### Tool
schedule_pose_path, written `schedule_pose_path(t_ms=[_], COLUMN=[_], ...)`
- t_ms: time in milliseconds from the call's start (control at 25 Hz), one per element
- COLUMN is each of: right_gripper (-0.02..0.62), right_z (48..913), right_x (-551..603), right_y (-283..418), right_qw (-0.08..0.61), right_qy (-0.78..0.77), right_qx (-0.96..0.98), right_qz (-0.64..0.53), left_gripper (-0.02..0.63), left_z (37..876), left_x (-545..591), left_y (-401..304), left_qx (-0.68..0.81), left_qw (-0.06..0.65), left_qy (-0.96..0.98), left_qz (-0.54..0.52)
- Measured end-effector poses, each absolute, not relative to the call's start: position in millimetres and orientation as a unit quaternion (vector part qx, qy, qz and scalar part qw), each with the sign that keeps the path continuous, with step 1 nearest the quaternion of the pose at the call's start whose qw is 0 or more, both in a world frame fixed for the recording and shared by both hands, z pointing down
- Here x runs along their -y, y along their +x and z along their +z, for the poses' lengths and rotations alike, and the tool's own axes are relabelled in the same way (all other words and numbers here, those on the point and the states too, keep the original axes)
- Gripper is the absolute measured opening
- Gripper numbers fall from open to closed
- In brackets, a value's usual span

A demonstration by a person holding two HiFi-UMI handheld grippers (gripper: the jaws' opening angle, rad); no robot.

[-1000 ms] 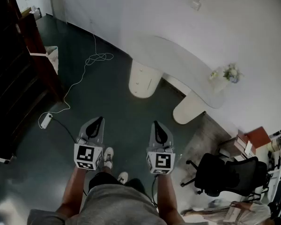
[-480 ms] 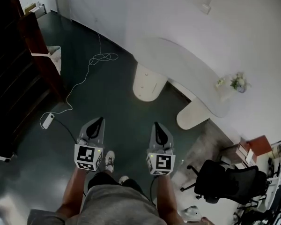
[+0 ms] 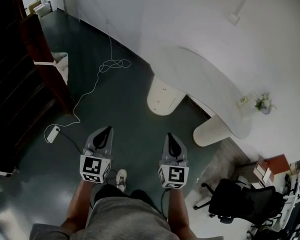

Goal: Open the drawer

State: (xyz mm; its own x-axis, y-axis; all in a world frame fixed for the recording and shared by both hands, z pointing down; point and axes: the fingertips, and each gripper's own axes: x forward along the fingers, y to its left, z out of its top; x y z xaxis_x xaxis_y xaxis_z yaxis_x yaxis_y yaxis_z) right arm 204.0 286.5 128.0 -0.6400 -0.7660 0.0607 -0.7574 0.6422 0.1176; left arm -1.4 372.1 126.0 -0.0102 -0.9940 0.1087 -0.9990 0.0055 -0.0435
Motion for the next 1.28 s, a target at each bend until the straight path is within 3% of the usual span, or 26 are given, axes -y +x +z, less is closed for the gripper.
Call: schedule_pose_path(t_ms=[680,1280], right_gripper=[0.003,0.003], right_z=[123.6,141.9], right_x=[-211.9,-99.4], right_y=[121.6,7.7], right_qw=[0.065,0.063], right_qy=[0.436,0.388], right_qx=[0.896,0.918], right_qz=[-0.053,-0.049], left_gripper=[0.011,0.009], left_z=[123.6,127.8], left_x=[-290.4,-203.6], left_y=[-87.2,-201.0], left_qx=[0.696,0.737], left_qw=[0.021,0.018], left_qy=[0.717,0.674], left_qz=[0.039,0.045])
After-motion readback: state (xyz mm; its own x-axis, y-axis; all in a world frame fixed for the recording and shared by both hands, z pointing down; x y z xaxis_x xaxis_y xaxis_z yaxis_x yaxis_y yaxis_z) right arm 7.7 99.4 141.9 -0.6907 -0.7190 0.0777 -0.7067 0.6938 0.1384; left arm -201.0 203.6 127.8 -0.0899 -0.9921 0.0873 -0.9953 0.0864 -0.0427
